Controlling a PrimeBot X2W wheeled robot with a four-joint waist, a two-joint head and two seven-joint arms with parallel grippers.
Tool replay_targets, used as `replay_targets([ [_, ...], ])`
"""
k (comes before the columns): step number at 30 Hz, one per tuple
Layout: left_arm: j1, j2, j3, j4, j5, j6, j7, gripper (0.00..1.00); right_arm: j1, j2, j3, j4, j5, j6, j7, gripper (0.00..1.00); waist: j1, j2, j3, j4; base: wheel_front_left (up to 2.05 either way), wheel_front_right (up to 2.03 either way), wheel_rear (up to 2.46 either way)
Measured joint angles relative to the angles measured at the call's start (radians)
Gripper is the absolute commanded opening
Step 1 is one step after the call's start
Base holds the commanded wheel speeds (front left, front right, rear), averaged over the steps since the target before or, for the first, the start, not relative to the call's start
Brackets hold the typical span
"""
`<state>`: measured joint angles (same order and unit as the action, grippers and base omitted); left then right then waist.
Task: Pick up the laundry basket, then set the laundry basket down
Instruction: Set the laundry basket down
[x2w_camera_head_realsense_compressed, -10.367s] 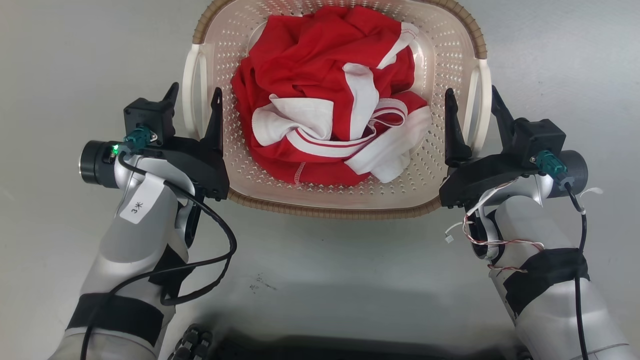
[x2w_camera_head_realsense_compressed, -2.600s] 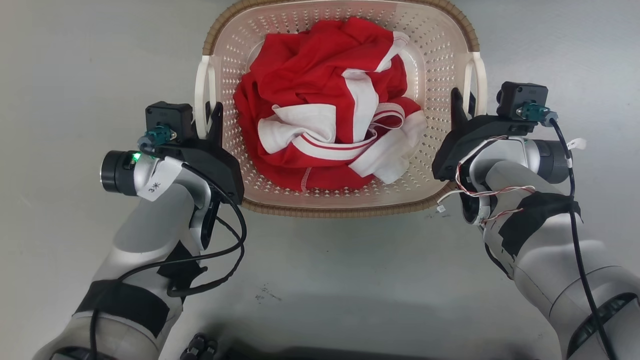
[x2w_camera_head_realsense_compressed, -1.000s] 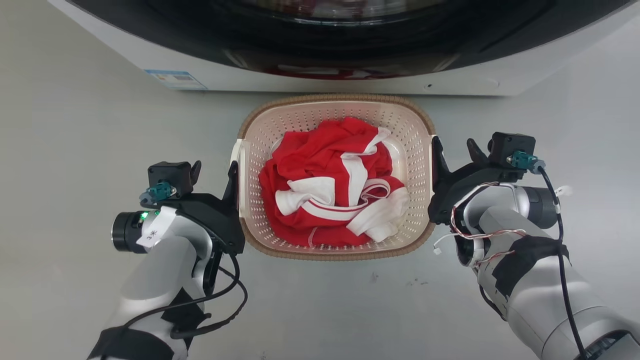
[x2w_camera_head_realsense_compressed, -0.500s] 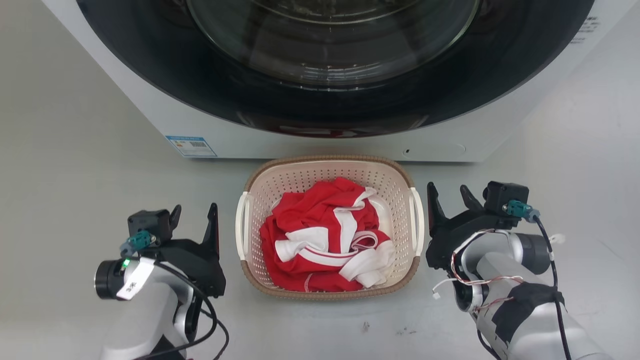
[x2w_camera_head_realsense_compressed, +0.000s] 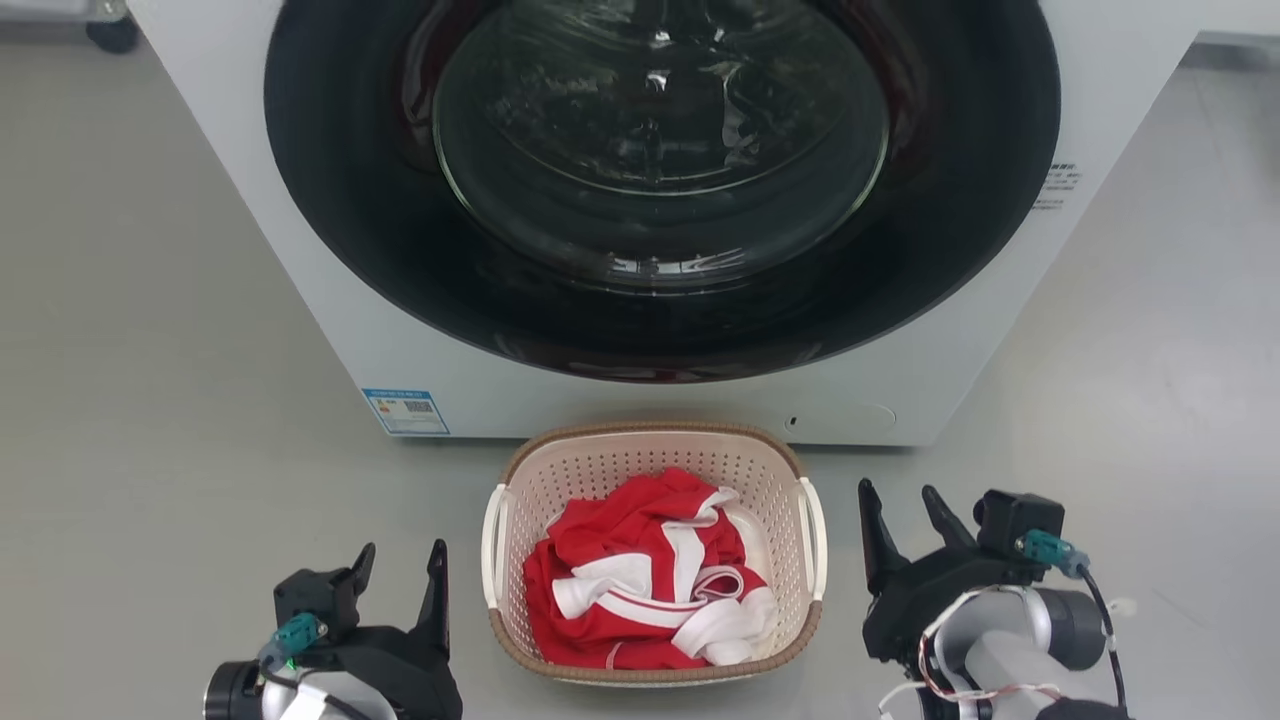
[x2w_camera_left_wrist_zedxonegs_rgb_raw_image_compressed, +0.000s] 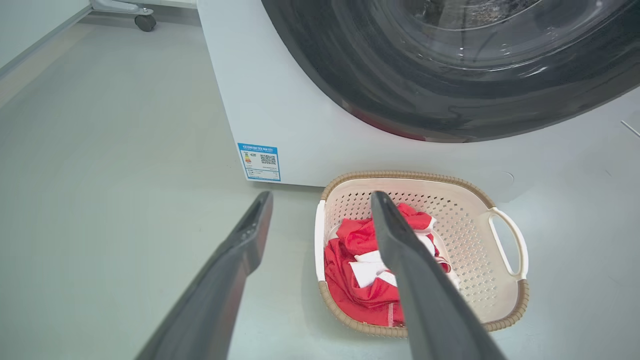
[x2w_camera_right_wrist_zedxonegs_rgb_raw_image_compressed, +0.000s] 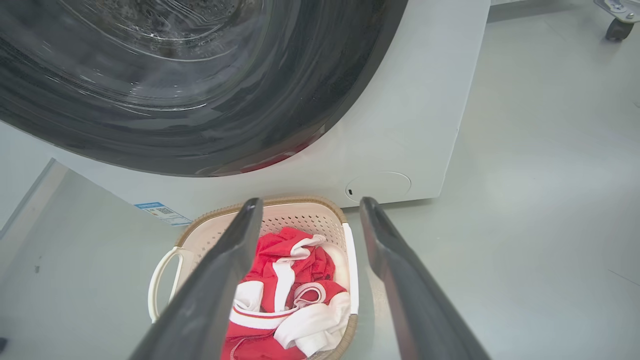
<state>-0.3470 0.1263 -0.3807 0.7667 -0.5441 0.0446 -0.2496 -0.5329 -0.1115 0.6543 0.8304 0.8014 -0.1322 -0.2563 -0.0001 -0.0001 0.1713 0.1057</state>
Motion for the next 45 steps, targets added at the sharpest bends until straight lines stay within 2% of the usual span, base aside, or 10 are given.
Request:
replay_targets([
  [19, 0.339, 0.043, 0.061, -0.338, 0.079, 0.044, 0.0, 1.0, 0.361, 0.012, -0.157, -0.325, -0.219, 0.0, 0.0, 1.0, 0.0, 0.0, -0.195, 0.0, 0.0, 0.0, 0.0],
  [26, 0.4, 0.045, 0.084, -0.442, 0.107, 0.053, 0.0, 1.0, 0.44, 0.019, -0.225, -0.427, -0.301, 0.0, 0.0, 1.0, 0.0001, 0.0001, -0.205, -0.01, 0.0, 0.0, 0.0],
  [45, 0.46, 0.037, 0.113, -0.582, 0.137, 0.07, 0.0, 1.0, 0.54, 0.048, -0.336, -0.586, -0.435, 0.0, 0.0, 1.0, 0.0002, 0.0001, -0.201, -0.018, 0.0, 0.0, 0.0],
])
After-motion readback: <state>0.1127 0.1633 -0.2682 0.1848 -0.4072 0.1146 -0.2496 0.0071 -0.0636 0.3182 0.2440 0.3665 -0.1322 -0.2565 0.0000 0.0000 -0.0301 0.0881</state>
